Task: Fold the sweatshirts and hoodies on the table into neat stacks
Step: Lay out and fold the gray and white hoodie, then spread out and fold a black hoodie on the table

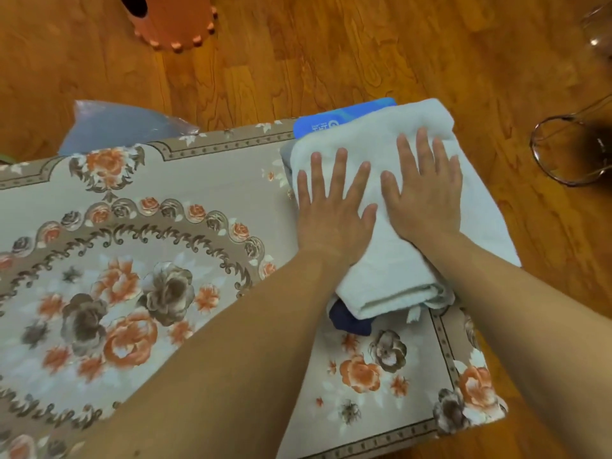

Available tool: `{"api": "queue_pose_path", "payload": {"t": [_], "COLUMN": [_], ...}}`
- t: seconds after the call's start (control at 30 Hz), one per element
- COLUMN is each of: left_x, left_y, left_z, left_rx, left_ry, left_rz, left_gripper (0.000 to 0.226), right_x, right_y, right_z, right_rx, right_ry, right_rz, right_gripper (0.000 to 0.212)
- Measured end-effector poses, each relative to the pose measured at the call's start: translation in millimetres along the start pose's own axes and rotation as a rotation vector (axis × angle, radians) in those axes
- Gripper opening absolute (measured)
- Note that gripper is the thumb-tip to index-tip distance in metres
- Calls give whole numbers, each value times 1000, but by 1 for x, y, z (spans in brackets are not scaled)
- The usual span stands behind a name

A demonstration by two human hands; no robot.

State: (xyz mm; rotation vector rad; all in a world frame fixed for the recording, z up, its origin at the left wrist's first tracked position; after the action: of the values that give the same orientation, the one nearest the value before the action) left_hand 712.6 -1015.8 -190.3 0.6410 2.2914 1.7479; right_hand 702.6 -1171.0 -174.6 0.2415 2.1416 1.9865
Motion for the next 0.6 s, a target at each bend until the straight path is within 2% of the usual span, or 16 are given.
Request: {"api": "queue_pose_path", "payload": {"t": [0.1,0.17,0.2,0.27,0.33,0.4,0.47,0.53,0.6], "left_x": [7,32,52,109,178,254,336,420,505], "left_y": [23,49,60,70,63,52,48,48,49], "left_z": [2,14,26,67,125,189,249,304,353], "left_rx": [109,230,295,439,543,581,592,613,645], "left_ry": [-32,-52,-35,80,263,476,688,858,1017], "left_rz": [81,22,-36,-105,-123,-107,-78,-74,-99], "left_gripper": [71,68,66,62,54,45,37,31,26], "right_x": [-4,-3,1,21,56,105,162,220,274], "right_y": [14,39,56,88,97,84,68,55,49], "right_z": [6,19,34,92,175,264,347,418,480], "right_rx": [6,-33,-73,-181,-288,-372,-426,-425,-375], "right_ry": [-32,-95,-97,28,252,456,604,734,842], "right_rz": [77,58,-4,-156,-171,-25,201,421,552], "right_gripper": [63,60,58,52,46,41,35,34,38]}}
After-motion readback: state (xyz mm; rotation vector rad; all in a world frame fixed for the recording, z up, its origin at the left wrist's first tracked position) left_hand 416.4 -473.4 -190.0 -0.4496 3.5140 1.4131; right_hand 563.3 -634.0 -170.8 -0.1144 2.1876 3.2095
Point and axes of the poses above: each hand's wrist, its own x-axis away from the middle knuckle, its own y-axis out of the back of the hand, z = x × y, the point moved 6 cm from there along -x, towards the middle knuckle, and after that the axes turned 5 degrees about x, right-handed, at the moved point
